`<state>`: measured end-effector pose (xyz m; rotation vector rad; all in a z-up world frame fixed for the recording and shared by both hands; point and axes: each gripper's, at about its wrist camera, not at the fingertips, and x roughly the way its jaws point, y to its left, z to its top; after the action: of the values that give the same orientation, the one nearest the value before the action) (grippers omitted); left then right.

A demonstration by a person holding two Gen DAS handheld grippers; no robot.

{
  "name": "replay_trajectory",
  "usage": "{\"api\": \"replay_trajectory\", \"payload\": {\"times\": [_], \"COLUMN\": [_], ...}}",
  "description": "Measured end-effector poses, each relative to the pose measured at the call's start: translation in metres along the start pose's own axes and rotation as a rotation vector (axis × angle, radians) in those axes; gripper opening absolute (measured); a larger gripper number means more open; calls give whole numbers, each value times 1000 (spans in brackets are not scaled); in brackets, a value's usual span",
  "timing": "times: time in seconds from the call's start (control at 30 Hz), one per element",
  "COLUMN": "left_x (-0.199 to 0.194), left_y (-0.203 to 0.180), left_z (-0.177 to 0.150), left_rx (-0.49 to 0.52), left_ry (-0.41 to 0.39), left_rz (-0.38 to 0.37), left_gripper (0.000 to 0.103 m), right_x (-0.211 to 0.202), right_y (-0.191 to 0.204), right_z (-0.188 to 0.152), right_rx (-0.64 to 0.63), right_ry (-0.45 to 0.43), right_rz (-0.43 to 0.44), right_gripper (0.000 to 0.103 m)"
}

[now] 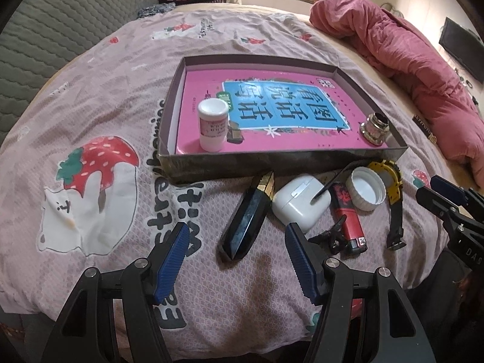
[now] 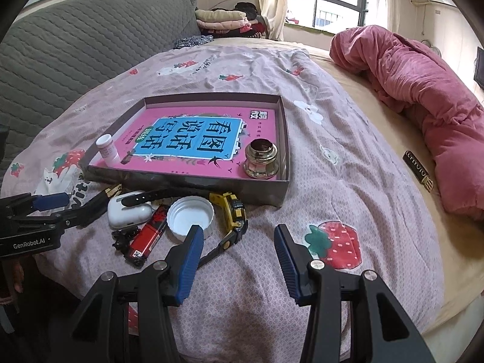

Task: Organize rigid objects
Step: 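Move the left gripper to the black marker while the right approaches the yellow tape measure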

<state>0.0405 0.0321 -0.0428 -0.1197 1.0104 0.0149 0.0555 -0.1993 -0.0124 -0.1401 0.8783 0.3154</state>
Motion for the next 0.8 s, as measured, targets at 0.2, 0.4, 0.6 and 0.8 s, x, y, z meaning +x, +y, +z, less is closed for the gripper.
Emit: {"api": "replay_trajectory", "payload": {"times": [0.2,0.4,0.6,0.8], "left_x": [9,17,23,26], "left_y": [1,4,1,-1], "left_z": [0,3,4,4], "left_rx": [-3,9,36,52], "left_ry": [11,14,13,9], "left_rz": [4,12,10,20], "left_gripper": [67,67,67,67], "right_x": [3,11,18,27], "right_y": [0,-1,-2,-2], "right_z": [0,0,0,6], "right_rx": [0,7,6,6], "right_ry": [4,18,29,47], "right_rz": [-4,-6,-13,-22], "right_gripper": [48,48,48,48]}}
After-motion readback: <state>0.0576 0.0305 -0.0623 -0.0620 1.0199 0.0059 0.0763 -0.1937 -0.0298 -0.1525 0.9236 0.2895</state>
